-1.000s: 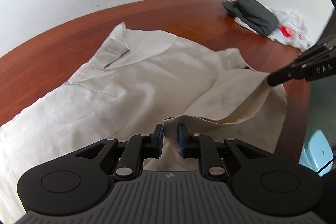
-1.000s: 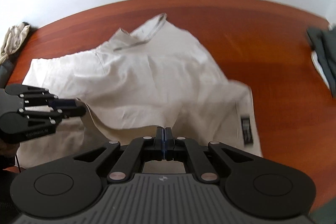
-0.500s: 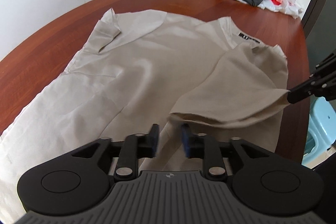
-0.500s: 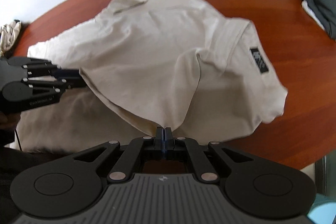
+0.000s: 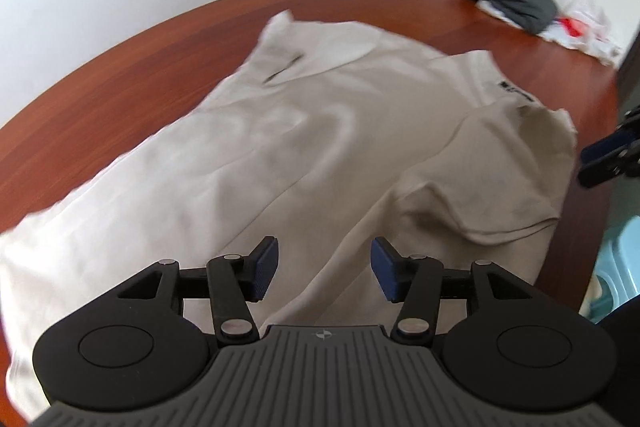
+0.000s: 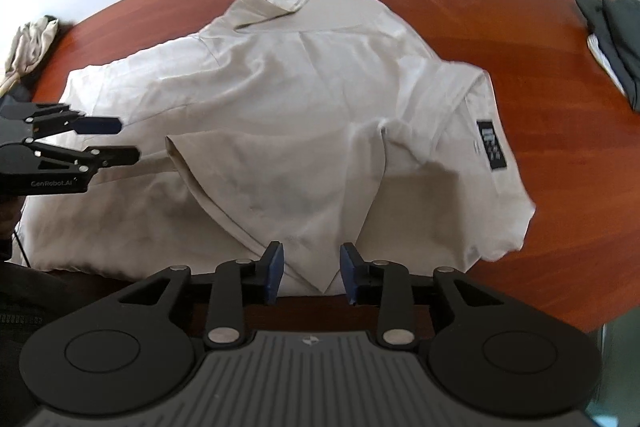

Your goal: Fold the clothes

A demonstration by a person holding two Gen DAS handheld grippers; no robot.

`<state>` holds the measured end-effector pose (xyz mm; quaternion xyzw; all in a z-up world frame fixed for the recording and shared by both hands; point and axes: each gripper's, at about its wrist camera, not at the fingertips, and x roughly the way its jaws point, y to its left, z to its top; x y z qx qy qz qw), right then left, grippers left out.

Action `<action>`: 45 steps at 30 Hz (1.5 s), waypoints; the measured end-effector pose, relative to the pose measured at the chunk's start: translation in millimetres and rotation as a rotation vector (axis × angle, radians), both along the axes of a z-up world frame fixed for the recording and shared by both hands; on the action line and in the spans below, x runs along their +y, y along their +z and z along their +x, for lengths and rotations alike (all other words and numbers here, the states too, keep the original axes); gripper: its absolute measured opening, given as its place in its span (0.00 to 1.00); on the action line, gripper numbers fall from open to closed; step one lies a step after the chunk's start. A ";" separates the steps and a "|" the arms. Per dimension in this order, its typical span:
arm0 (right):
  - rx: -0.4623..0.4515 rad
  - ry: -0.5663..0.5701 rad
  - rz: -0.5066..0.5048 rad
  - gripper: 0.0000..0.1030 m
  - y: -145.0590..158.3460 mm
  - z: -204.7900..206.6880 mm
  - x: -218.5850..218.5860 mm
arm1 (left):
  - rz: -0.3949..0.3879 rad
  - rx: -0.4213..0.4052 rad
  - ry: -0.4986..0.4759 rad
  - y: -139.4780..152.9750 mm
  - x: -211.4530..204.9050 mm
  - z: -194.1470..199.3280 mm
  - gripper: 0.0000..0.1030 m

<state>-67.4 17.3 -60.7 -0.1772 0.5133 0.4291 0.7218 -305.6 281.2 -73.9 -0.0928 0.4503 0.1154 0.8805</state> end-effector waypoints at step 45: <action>-0.130 0.222 -0.039 0.45 30.7 123.6 149.4 | 0.161 0.249 0.401 26.2 178.6 -143.8 0.58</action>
